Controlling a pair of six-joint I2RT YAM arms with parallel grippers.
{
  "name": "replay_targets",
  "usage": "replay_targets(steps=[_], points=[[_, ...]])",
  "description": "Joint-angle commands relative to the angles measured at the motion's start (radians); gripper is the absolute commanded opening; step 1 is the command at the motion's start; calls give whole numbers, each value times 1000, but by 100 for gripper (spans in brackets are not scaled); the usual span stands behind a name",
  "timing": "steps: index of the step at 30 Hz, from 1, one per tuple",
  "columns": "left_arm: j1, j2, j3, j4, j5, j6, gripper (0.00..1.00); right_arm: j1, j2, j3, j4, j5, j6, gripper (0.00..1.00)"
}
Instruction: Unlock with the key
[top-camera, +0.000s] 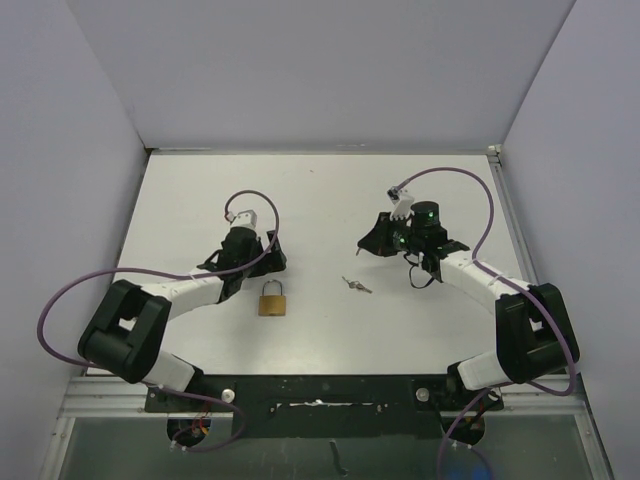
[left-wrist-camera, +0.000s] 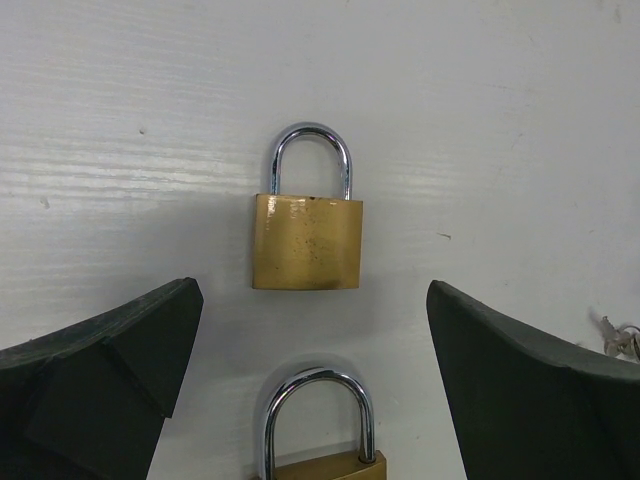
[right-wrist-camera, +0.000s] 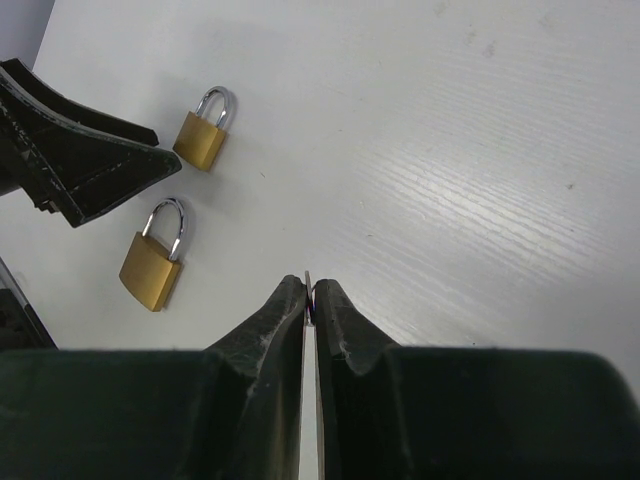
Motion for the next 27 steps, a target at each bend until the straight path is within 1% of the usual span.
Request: replay_targets(steps=[1,20,27], points=[[0,17,-6,44,12,-15,97,-4,-32,17,33,13,4,0],[-9,84,11,83,57,-24,97,-5,-20,26,32,18,3,0],[-41,101,35,75,68,-35,96,-5,-10,33,32,21,1,0]])
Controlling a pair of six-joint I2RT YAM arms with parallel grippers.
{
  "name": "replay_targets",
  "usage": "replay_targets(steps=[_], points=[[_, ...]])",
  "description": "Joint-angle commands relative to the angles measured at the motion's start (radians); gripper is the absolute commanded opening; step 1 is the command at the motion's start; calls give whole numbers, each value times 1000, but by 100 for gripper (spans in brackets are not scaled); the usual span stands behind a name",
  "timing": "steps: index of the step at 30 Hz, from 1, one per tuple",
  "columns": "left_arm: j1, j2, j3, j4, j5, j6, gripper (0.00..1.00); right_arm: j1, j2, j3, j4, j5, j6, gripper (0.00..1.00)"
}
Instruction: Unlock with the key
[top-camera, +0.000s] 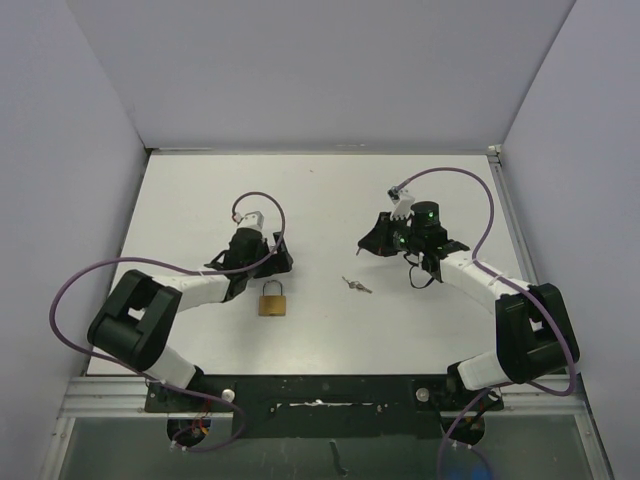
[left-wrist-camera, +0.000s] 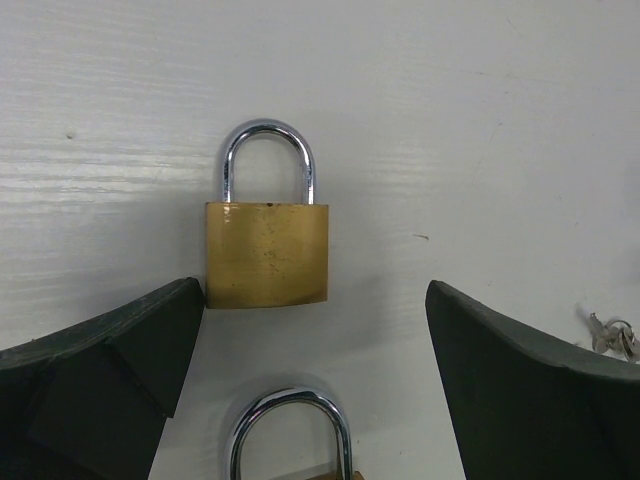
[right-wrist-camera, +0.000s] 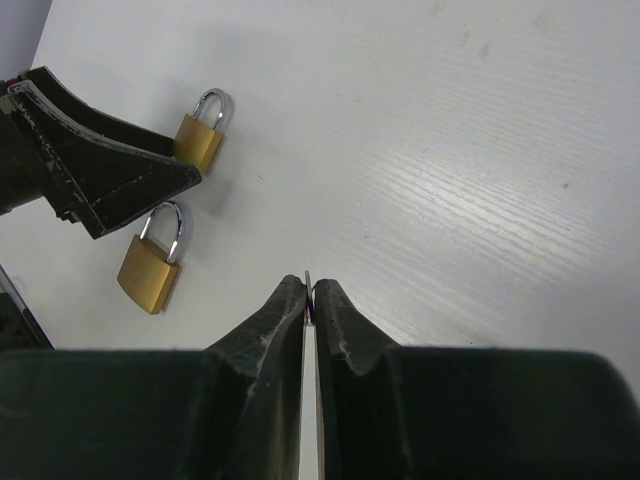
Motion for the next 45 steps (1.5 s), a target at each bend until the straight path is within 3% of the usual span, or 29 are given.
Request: replay_targets(steps=[1,18,25,34,41,45], points=[[-31,32,43,-1,34,-23,95,-6,-9,34,30,12,-4,0],[-105,27,66,-18,26,-40,94,-14,-20,16,39,15,2,0],[-109,-71,79,-84,24,-16,94,-19,-24,13,38,12,1,0],[-98,-255,104,-128,18,226,97,-22,-23,15,41,2,-1,0],[-18,-120,159,-121,155,416,98,-22,-31,8,47,-9,5,0],[53,-34,202,-86,204,425,98,-21,-46,3,41,-10,2,0]])
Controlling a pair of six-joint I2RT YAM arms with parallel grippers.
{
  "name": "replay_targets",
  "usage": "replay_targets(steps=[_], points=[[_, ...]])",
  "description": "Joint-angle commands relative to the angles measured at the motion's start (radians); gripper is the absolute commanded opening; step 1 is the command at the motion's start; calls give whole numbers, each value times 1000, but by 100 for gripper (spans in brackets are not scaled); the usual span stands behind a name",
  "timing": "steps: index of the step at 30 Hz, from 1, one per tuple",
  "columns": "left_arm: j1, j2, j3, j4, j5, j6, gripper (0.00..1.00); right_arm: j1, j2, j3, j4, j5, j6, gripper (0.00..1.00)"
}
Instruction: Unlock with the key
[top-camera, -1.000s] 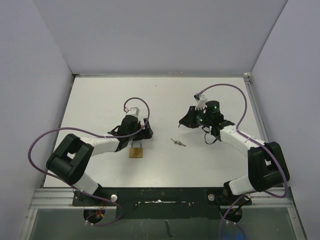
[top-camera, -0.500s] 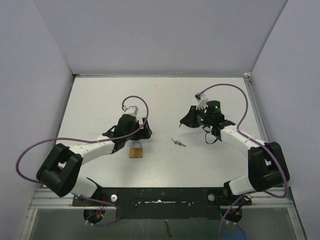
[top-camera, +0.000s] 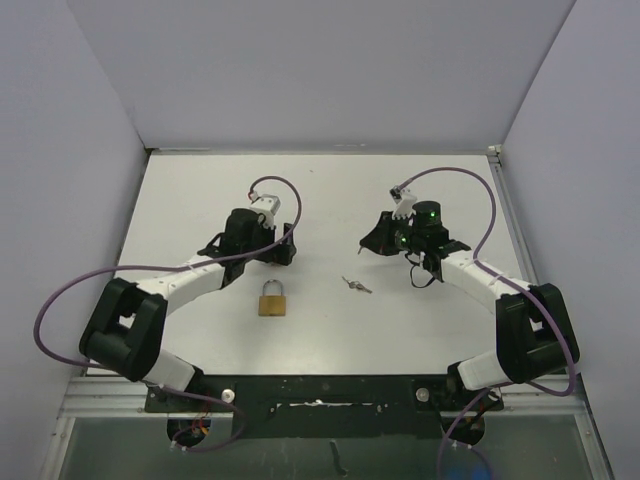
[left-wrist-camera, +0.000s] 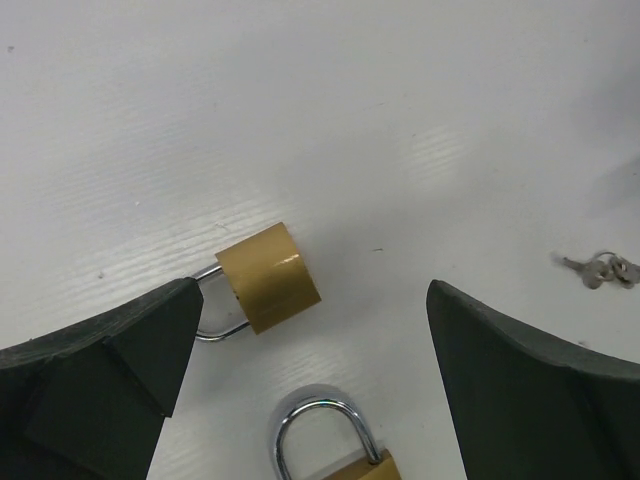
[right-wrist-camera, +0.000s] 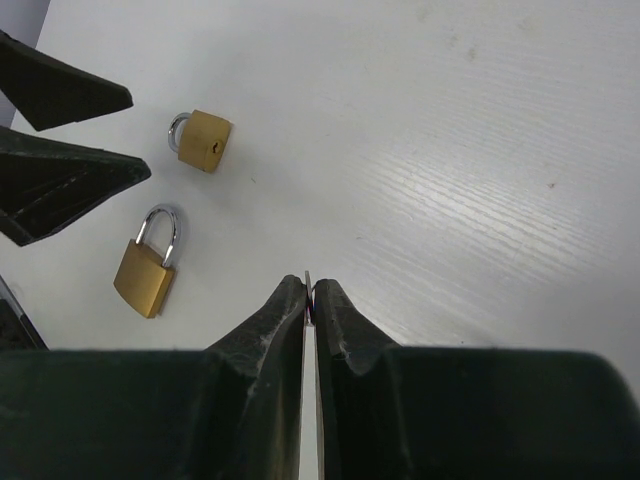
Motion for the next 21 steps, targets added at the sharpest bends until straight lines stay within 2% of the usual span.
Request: replay_targets(steps=[1,8,21], points=[[79,84,58,74,96,71,98,-8,-51,2,36,-10,-2,0],[144,171,76,130,164,44,98,-12,-61,1,25,-6,-9,0],[145,234,57,156,224,8,98,-14,-54,3,27,-11,-9,0]])
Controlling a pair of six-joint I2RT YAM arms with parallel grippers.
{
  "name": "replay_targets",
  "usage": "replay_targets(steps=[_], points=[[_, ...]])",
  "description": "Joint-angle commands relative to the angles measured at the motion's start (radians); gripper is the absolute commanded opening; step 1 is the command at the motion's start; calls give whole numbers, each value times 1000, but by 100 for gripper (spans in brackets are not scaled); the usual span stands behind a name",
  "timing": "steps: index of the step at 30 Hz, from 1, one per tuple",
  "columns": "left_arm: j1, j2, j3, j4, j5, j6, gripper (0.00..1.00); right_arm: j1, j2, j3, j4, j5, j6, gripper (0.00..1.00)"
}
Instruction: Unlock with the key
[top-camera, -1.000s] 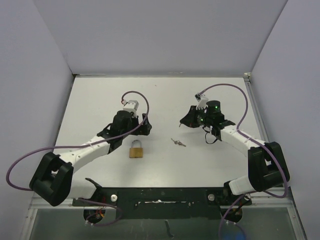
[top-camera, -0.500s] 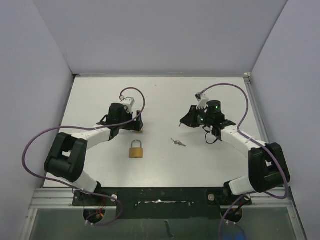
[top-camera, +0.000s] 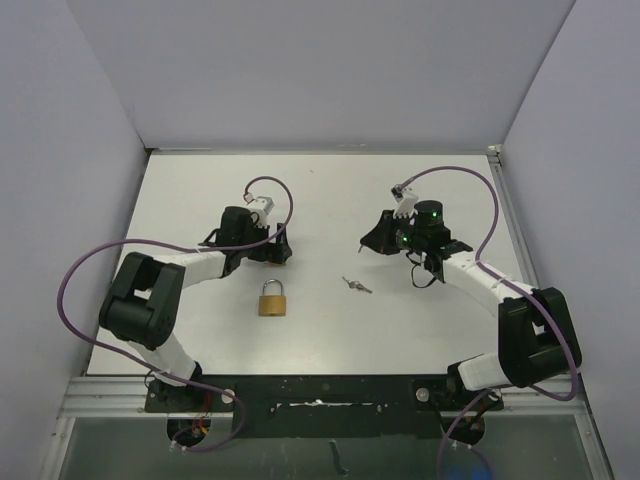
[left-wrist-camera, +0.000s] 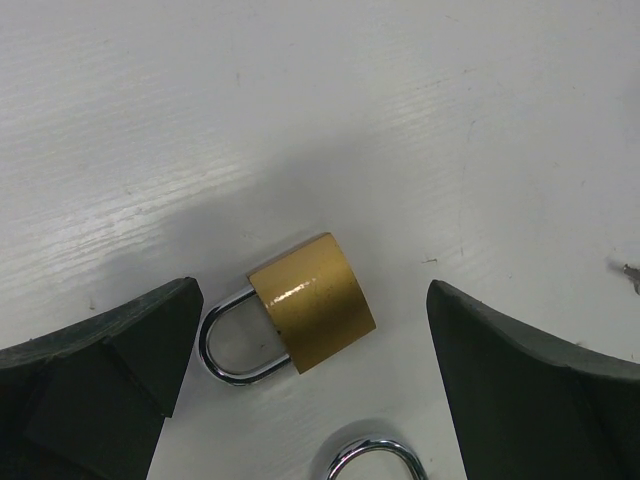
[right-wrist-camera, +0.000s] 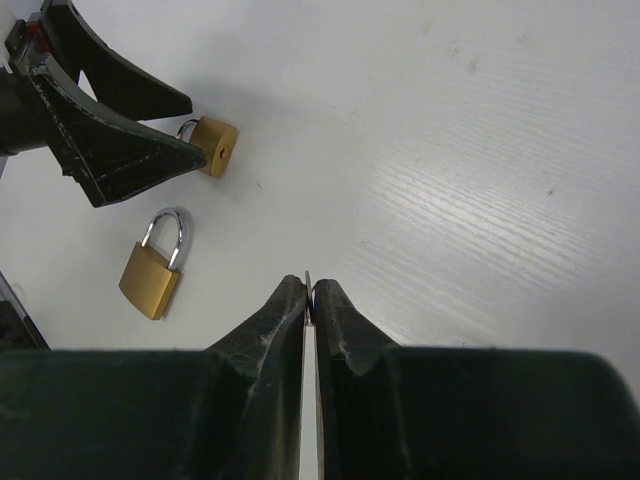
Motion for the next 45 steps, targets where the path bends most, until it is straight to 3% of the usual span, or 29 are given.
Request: replay_targets(steps=[1,21,29,37,45], points=[[4,8,20,71,34,-18,98,-8,-31,4,28,-11,-9,0],[-23,-26,-58,77,42,-72,98,-9,-15,11,41,-21,-5,0],[-40,-31,-47,42,-46,-53,98,-8,-2,14,44,-25,-7,0],[-167,-17,-18,-24,-220,-4,98,-9,5,19,44,-25,-9,0],[-194,28,24,-10,-232,-11,98,-9,-10,5,42,-23,-8,0]])
